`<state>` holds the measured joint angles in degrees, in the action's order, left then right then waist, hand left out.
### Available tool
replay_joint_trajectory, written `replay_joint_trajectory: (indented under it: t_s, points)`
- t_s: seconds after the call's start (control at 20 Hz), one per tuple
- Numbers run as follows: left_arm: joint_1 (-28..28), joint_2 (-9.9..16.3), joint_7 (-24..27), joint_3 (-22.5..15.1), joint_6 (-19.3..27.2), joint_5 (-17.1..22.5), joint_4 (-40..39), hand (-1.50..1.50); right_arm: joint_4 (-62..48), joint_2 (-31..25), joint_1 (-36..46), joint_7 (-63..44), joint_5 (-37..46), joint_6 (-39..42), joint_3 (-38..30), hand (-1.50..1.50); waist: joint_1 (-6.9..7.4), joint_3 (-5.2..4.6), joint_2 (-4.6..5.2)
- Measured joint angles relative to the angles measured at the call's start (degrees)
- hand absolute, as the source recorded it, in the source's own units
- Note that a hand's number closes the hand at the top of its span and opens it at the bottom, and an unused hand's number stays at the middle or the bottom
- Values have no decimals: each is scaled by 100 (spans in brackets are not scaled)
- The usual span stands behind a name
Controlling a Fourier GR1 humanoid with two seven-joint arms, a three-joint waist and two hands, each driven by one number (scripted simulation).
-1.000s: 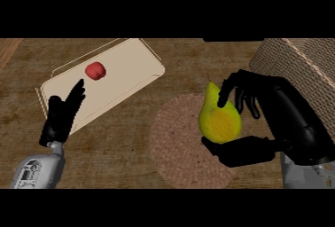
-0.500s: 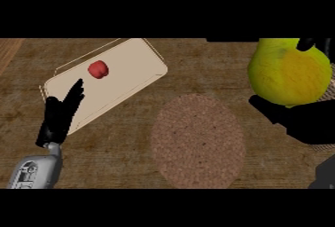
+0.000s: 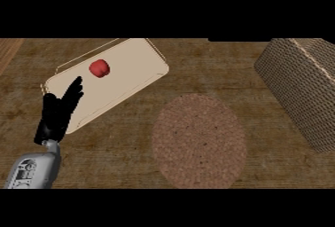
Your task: Pick the pear from the placemat and place it in the basket
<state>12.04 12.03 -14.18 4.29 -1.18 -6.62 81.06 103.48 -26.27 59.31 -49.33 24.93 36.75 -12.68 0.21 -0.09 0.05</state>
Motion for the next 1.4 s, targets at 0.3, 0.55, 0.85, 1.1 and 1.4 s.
replay_joint_trajectory:
  t_s: [0.3, 0.55, 0.85, 1.1, 1.4]
  points:
    - [13, -10, 66, -5, -26, -6, -15, 0, -1109, -1034, -148, 789, 525, 333, 54, 150, 30, 5, 23]
    - [-30, -96, 178, -63, 29, -89, -96, 0, -2077, -1743, -446, 1915, 952, 31, -43, 150, 37, 9, 30]
    - [-23, -51, 105, -5, -50, -46, -61, 0, -3174, -2230, -780, 3394, 1156, -471, -207, 150, 45, 12, 21]
    - [-63, -72, 85, -10, -70, -50, 12, 0, -4091, -2333, -930, 4401, 1306, -904, -217, 150, 62, 12, 21]
    - [1, -83, 95, 19, -88, -66, -65, 0, -5041, -2161, -883, 5052, 1658, -1474, -26, 150, 66, 12, 22]
